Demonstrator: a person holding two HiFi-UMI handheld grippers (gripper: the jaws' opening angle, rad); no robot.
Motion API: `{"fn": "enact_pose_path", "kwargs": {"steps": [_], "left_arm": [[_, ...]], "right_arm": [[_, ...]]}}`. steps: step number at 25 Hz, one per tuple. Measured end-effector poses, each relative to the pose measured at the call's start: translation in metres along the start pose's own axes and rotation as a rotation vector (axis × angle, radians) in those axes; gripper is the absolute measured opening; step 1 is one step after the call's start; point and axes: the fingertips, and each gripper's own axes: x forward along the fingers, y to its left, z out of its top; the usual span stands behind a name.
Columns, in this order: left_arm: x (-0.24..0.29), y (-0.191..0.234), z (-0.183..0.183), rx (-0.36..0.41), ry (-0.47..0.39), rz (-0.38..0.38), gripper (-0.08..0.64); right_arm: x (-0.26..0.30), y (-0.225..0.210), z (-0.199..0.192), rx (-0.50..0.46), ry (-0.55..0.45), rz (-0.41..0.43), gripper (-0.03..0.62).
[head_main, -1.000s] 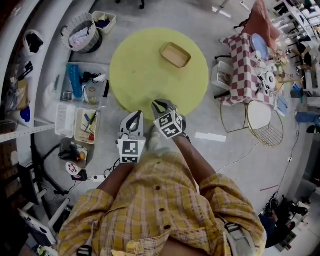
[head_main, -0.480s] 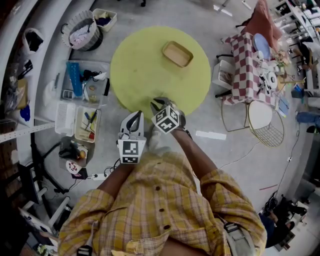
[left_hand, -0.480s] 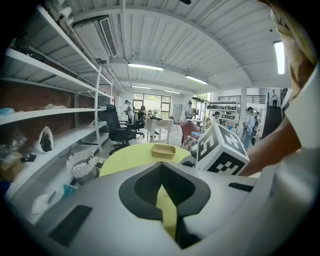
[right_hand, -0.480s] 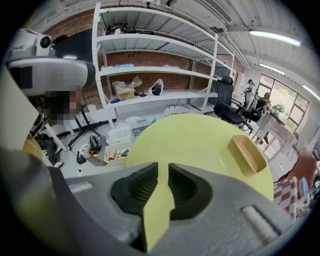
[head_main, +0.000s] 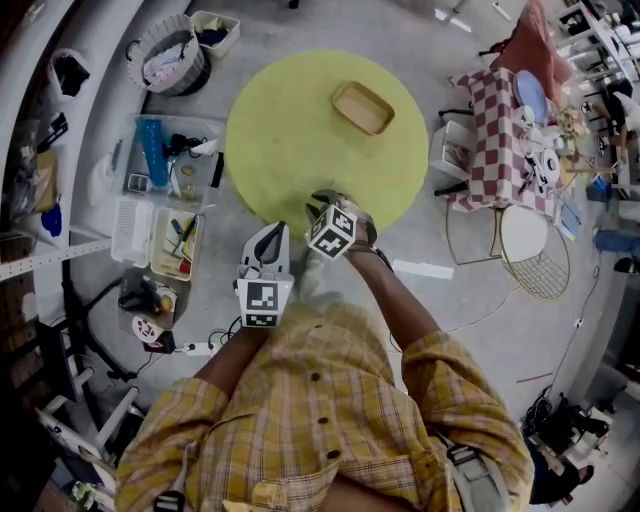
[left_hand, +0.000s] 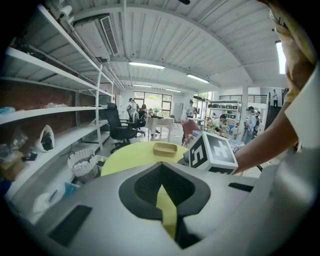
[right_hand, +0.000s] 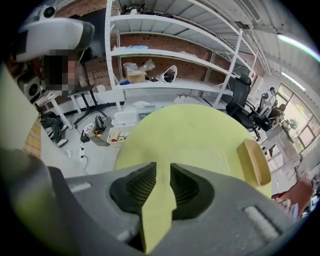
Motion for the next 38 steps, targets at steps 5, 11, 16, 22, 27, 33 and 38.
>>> {"fn": "enact_pose_path", "kwargs": {"steps": [5,11,16,22,27,33,38], "left_arm": [[0.002,0.0,-0.001,-0.002,0.002,-0.004,0.003],[0.005,0.003,-0.002,0.003,0.009,-0.006,0.003],[0.009,0.004,-0.003,0.002,0.019,0.001,0.003],[0.011,0.008,-0.005,-0.007,0.026,0.012,0.003],[0.012,0.008,-0.009,-0.014,0.036,0.008,0.003],[0.012,0.008,-0.009,-0.018,0.036,0.01,0.003],[0.012,0.004,-0.01,-0.003,0.039,-0.002,0.003]], "right_arm": [[0.016,-0.002,-0.004,-0.078,0.055,-0.004,0.084],[0.03,-0.006,-0.002,-0.092,0.095,-0.003,0.083],[0.039,-0.008,-0.005,-0.078,0.109,0.021,0.075],[0.049,-0.008,-0.009,-0.057,0.127,0.047,0.075],[0.056,-0.008,-0.007,-0.035,0.12,0.074,0.075],[0.061,-0.009,-0.009,-0.018,0.135,0.088,0.075],[0.065,-0.008,-0.012,-0.005,0.141,0.096,0.075]]}}
